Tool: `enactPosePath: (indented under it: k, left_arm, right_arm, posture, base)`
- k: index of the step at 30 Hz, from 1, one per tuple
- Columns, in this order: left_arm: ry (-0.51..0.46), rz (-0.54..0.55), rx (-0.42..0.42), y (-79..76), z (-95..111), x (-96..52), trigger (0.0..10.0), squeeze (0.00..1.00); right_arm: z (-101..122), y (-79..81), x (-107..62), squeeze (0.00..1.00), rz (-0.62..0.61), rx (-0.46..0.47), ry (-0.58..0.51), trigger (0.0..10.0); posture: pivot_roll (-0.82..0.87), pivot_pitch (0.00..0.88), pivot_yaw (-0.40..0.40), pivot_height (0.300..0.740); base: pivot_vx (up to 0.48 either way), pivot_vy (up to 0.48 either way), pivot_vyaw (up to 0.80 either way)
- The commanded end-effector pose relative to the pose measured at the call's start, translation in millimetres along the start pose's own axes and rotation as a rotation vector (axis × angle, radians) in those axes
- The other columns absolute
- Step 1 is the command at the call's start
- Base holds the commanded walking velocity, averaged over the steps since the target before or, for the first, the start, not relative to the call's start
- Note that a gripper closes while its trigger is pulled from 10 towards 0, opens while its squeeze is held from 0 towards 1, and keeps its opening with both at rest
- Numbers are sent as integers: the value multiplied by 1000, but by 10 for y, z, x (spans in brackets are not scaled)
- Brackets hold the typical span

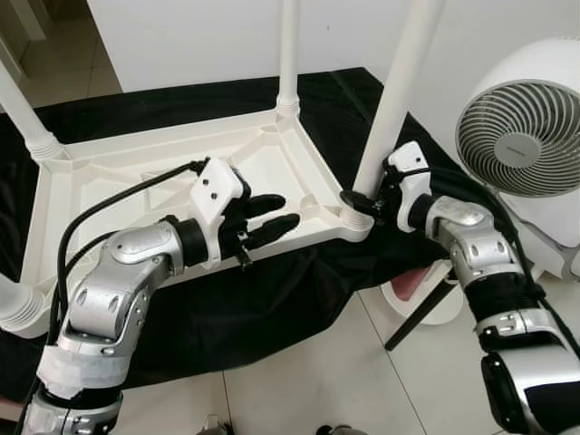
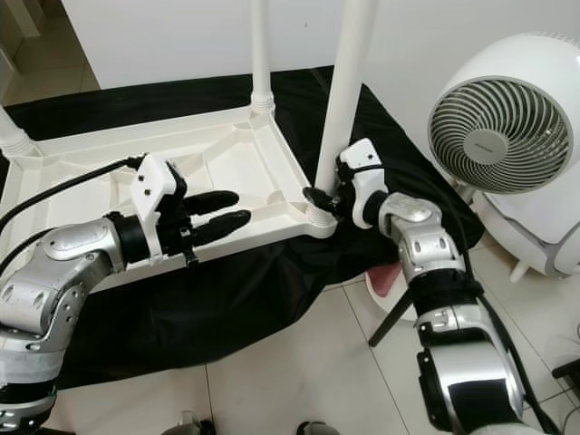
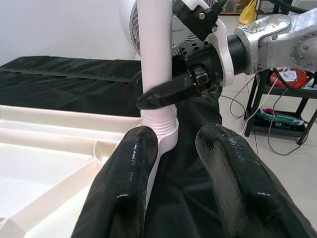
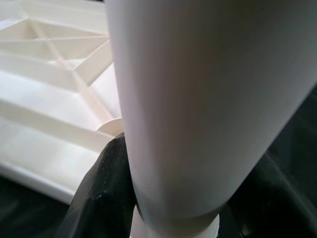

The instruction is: Building children table

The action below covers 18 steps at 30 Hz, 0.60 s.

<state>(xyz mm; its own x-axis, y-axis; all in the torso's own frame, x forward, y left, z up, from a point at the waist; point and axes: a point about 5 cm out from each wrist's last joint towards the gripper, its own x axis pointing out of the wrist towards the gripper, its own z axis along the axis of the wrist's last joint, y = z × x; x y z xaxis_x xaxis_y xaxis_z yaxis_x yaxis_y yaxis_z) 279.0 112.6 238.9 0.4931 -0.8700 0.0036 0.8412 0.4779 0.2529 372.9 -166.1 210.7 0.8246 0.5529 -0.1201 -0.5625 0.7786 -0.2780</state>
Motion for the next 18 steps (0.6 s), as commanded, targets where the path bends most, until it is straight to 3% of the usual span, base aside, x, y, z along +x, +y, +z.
enactPosePath:
  k: [1,7,10,13,15,18]
  left_arm:
    - [0,38,-4,-3,6,-8,10000,0]
    - [2,36,-5,-4,3,-11,10000,0]
    - [6,32,-4,6,-4,-12,10000,0]
    - [8,32,-4,7,-5,-13,10000,0]
    - [14,31,-4,7,-15,-19,10000,0]
    - [20,29,-3,3,-27,-17,10000,0]
  right_arm:
    - [-298,-79,-85,0,-158,50,144,0]
    - [-363,-65,-109,0,-266,92,167,0]
    - [-518,-28,-188,0,-532,212,241,0]
    - [-552,-3,-211,0,-596,236,258,0]
    - [-591,118,-248,0,-700,301,273,0]
    - [-592,273,-264,0,-748,365,286,0]
  posture:
    - [-90,147,63,740]
    - [-95,148,67,740]
    - [-98,149,68,740]
    - [-98,149,68,740]
    - [-101,151,68,740]
    - [-103,148,70,740]
  base:
    - [0,0,0]
    - [0,0,0]
    - [0,0,0]
    - [0,0,0]
    - [0,0,0]
    - [0,0,0]
